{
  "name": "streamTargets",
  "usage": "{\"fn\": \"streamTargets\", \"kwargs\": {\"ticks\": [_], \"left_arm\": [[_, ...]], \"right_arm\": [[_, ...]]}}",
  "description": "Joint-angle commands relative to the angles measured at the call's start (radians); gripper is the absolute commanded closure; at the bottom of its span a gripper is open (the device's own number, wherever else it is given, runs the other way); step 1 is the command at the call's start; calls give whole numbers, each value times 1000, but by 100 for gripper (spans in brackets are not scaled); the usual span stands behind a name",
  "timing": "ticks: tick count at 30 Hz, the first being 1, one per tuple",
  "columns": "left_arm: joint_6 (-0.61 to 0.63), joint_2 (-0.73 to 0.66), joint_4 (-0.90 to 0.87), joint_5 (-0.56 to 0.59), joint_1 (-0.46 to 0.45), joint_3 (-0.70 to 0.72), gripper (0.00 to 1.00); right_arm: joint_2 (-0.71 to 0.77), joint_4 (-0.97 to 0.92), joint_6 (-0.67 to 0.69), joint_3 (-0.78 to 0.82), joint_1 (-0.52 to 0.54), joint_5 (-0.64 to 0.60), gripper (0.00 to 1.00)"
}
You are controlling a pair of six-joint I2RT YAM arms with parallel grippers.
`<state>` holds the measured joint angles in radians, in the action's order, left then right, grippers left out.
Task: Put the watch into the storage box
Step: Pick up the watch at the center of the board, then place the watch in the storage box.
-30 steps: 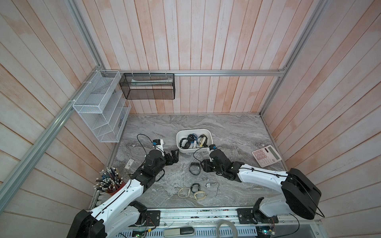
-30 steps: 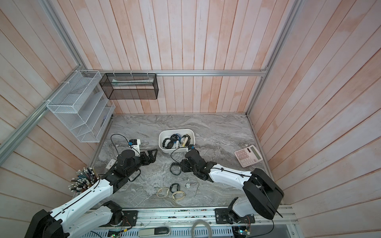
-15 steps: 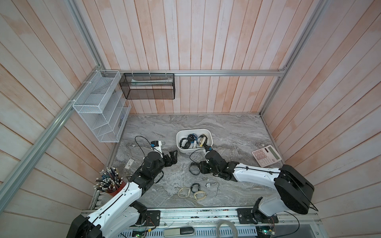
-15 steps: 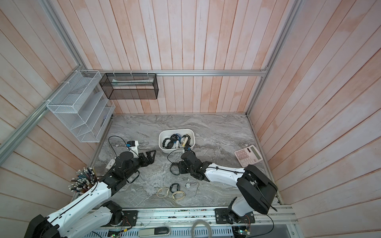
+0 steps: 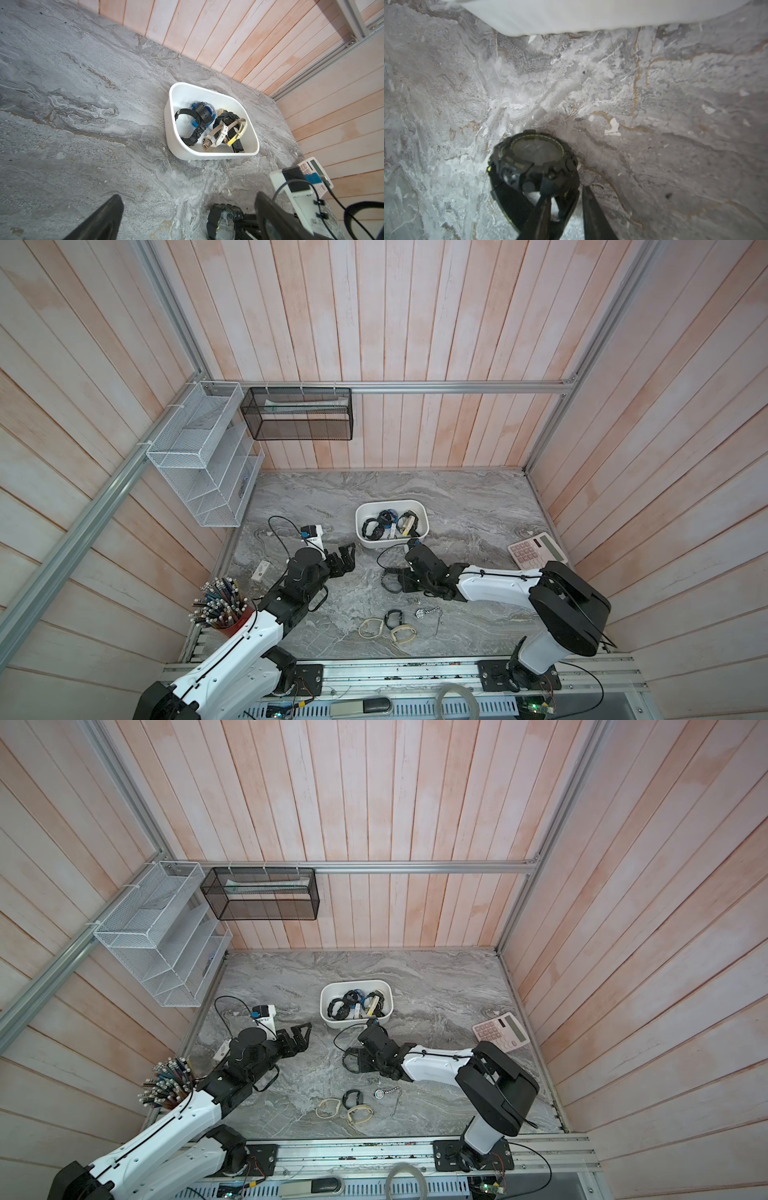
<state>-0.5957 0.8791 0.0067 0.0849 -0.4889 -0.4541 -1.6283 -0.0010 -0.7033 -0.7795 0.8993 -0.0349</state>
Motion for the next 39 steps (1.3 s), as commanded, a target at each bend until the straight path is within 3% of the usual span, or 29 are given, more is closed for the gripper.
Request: {"fn": "streamTargets", "kwargs": {"ticks": [1,6,12,20,28,39], "left_arm": [[-3,-14,-23,18,6,18,0],[-1,-16,-23,21,6,22,0],[0,-13,-21,18,6,24,0],[4,-45,-51,27,6,30,0],[-10,-97,-77,36,7,57,0],[-28,-113,-94,23,6,66,0]], "right_arm": [[-25,-21,-2,-35,7,16,83],[2,-30,5,-31,6,-9,100],[45,-120,63,-75,6,-84,100],[98,-302,238,-243,-24,-279,100],[38,-247,404,-405,-153,-290,100],[-145,-245,492,-602,-283,-234,100]]}}
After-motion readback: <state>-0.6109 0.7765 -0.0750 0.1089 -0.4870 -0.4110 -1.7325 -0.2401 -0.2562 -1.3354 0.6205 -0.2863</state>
